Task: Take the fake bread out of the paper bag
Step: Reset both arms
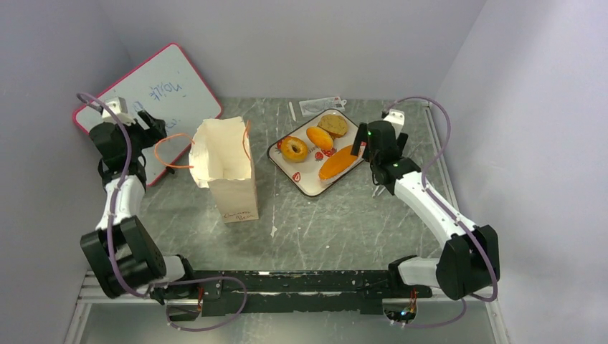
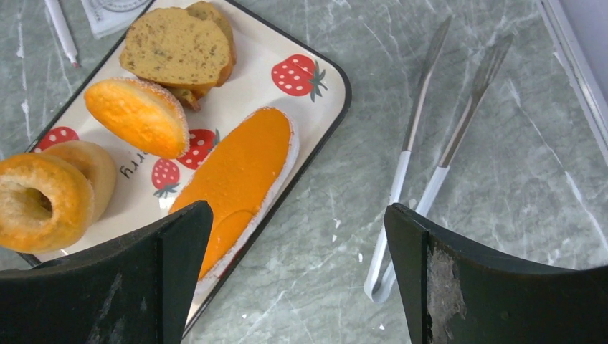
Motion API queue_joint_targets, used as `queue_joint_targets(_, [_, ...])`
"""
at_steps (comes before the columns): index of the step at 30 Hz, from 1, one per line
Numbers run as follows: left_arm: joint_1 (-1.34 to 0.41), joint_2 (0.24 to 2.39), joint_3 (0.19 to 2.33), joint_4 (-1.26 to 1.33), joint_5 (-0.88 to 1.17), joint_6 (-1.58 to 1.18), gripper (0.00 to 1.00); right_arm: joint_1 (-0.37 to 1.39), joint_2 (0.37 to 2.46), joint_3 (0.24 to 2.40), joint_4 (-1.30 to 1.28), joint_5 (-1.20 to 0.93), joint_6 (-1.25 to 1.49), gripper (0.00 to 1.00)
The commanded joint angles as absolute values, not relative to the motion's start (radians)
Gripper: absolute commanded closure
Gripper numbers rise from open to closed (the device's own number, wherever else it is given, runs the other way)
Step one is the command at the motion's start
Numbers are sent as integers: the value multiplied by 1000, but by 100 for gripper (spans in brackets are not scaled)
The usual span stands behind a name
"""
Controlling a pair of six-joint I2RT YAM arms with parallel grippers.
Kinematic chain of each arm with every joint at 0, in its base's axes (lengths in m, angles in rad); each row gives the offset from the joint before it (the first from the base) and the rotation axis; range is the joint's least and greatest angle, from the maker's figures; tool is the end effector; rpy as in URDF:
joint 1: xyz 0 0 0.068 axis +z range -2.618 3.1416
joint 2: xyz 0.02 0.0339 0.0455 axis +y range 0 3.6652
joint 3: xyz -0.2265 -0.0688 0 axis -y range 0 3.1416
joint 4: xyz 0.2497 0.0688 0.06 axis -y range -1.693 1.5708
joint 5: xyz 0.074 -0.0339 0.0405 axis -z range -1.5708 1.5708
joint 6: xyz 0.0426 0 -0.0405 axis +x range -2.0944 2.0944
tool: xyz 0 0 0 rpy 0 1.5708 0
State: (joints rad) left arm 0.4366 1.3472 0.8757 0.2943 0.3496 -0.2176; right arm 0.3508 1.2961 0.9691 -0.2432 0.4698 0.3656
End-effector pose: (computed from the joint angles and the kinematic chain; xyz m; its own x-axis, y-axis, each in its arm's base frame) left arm 0.3068 0.1270 0.2543 -0.1362 -0.2874 -0.9481 -0.1241 0.9544 -0.2715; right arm 0.2964 0.0879 0.2477 -0.4550 0.1729 -0.8735 0.2293 0.9706 0.0727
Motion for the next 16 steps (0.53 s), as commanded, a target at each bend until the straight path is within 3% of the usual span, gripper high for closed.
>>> queue_joint_targets(1, [421, 1198, 764, 486, 417, -165, 18, 346, 1253, 917, -216, 507, 361, 4])
queue_joint_targets(7, [370, 1057, 581, 525, 314, -204, 20, 350, 1226, 896, -228, 562, 420, 0])
queue_joint_targets(16, [322, 911, 449, 551, 178, -259, 20, 370, 1268, 960, -332, 625, 502, 3])
